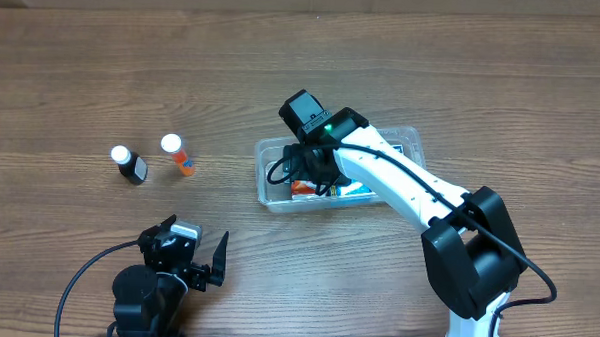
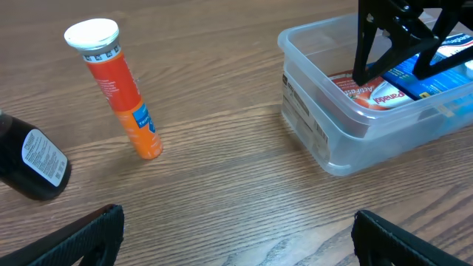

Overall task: Pack container
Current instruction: 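Release the Panadol box and raise the right gripper away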

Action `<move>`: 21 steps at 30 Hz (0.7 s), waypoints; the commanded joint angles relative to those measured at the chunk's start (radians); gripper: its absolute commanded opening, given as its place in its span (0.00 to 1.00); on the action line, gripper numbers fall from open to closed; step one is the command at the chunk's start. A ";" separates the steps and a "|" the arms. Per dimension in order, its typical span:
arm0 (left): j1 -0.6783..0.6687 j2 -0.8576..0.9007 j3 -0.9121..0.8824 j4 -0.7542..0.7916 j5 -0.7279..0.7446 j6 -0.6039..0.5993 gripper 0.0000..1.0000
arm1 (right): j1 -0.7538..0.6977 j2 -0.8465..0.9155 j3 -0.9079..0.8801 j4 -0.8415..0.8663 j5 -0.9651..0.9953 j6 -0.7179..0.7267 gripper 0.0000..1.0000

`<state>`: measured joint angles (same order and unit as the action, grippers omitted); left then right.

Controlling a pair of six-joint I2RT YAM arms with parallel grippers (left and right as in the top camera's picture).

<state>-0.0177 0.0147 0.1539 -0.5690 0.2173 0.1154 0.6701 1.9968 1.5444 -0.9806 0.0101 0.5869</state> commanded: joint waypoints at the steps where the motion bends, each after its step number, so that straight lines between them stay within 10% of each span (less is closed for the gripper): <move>1: 0.008 -0.009 0.000 -0.005 0.012 0.019 1.00 | 0.003 -0.038 0.024 0.002 0.066 -0.036 0.79; 13: 0.008 -0.009 0.000 -0.005 0.012 0.019 1.00 | -0.161 -0.481 0.044 -0.123 0.103 -0.035 0.78; 16: 0.008 -0.009 0.000 -0.005 0.012 0.019 1.00 | -0.305 -0.573 0.044 -0.152 0.101 -0.032 1.00; 21: 0.008 -0.009 0.000 -0.005 0.012 0.019 1.00 | -0.502 -0.652 0.044 -0.182 0.039 -0.033 1.00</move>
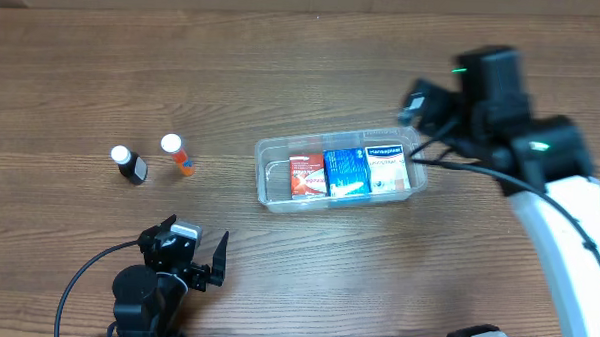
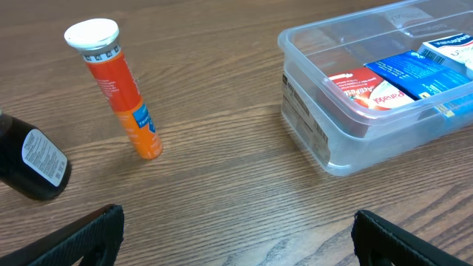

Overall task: Pack container
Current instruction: 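Release the Panadol box and raise the right gripper away, then reach the left gripper to the orange tube and grasp it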

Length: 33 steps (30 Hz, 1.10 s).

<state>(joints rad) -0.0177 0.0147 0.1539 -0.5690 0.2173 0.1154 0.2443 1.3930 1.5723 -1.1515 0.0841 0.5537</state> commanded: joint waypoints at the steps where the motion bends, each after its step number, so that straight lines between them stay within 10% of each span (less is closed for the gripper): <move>1: 0.008 -0.009 0.000 -0.003 0.011 0.021 1.00 | -0.106 -0.052 0.016 -0.021 -0.037 0.000 1.00; 11: 0.008 -0.008 0.000 0.035 0.034 -0.026 1.00 | -0.131 -0.049 0.016 -0.077 -0.037 0.000 1.00; 18: 0.008 0.050 0.212 0.045 -0.124 -0.280 1.00 | -0.131 -0.049 0.016 -0.077 -0.037 0.000 1.00; 33: 0.008 1.307 1.212 -0.365 -0.146 -0.286 1.00 | -0.131 -0.049 0.016 -0.077 -0.037 0.000 1.00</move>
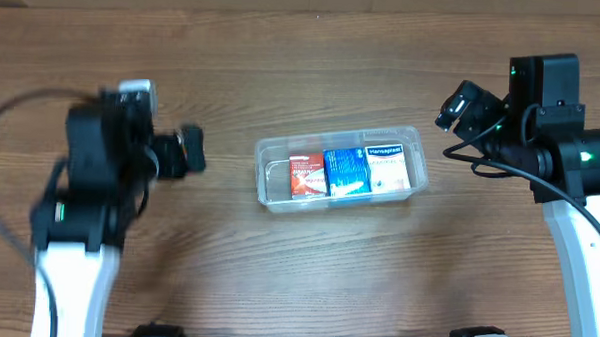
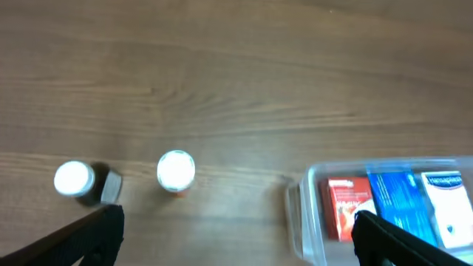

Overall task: Pack container
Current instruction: 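Reach the left gripper to the orange tube and grasp it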

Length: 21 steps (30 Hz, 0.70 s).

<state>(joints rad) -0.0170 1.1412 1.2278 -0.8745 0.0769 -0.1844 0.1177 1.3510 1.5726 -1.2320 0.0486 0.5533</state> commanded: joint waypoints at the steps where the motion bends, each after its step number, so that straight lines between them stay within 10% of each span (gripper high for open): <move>1: 0.007 0.235 0.160 -0.073 -0.006 0.013 1.00 | -0.004 -0.007 0.015 0.003 -0.001 0.000 1.00; 21: 0.018 0.520 0.166 -0.127 -0.162 0.001 0.83 | -0.004 -0.007 0.015 0.003 -0.001 0.000 1.00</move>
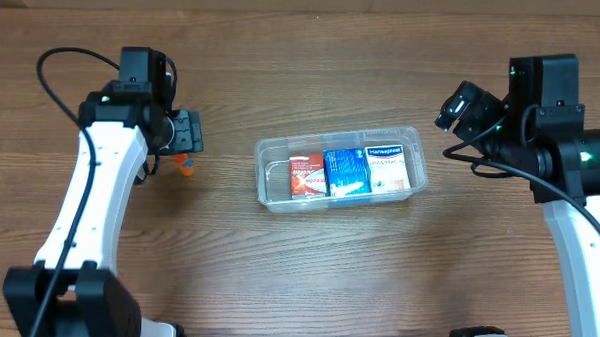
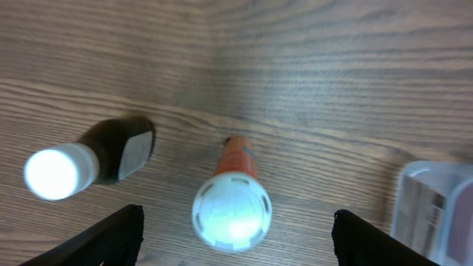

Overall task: Pack container
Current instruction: 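Reach the left gripper to the orange tube and grasp it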

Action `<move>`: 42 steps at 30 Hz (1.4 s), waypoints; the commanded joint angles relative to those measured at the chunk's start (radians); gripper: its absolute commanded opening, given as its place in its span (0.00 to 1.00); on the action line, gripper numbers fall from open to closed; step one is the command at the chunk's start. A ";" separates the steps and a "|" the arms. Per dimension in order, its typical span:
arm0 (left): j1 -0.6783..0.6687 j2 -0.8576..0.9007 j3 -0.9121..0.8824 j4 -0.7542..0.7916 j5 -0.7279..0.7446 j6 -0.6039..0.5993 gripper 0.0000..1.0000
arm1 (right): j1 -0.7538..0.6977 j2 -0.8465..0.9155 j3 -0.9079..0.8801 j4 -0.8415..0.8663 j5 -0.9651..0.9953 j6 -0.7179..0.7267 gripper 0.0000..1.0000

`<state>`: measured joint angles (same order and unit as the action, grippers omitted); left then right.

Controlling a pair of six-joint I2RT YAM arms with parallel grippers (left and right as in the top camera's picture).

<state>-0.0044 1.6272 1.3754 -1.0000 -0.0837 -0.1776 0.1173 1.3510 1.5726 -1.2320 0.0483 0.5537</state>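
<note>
A clear plastic container (image 1: pixel 271 152) sits mid-table holding a red box (image 1: pixel 306 175), a blue box (image 1: pixel 346 171) and a white box (image 1: pixel 385 166); its corner shows at the right of the left wrist view as the container (image 2: pixel 436 203). An orange tube with a white cap (image 2: pixel 233 203) stands upright on the table, only its base showing overhead as the orange tube (image 1: pixel 185 167). A dark bottle with a white cap (image 2: pixel 81 162) stands left of it. My left gripper (image 2: pixel 235 236) is open directly above the tube, fingers wide on either side. My right gripper (image 1: pixel 460 102) hovers right of the container, jaws unclear.
Bare wooden table (image 1: pixel 306 279) surrounds everything. The left arm (image 1: pixel 89 201) reaches in from the lower left and covers the dark bottle overhead. The right arm (image 1: pixel 578 228) comes up along the right edge.
My left gripper has come closer to the orange tube and now hangs right over its cap. The right arm, the container and its boxes stand as before.
My right gripper was first down in the container at the red box, the left arm folded low at the front. Then the right arm was off to the right, three boxes lying in the container. After that the left arm was raised over the tube and bottle, and now hangs closer above the tube.
</note>
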 commanded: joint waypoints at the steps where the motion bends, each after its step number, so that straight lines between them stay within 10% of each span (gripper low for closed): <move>1: 0.006 0.041 0.019 0.002 -0.002 -0.004 0.83 | -0.004 -0.007 0.015 0.003 -0.001 0.000 1.00; 25: 0.004 0.110 0.054 0.000 -0.001 0.021 0.22 | -0.004 -0.007 0.015 0.003 -0.001 0.000 1.00; 42: -0.237 0.091 0.639 -0.545 0.321 0.021 0.12 | -0.004 -0.007 0.015 0.003 -0.001 0.000 1.00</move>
<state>-0.1314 1.7336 1.9553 -1.5173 0.1875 -0.1581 0.1177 1.3510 1.5726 -1.2316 0.0486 0.5533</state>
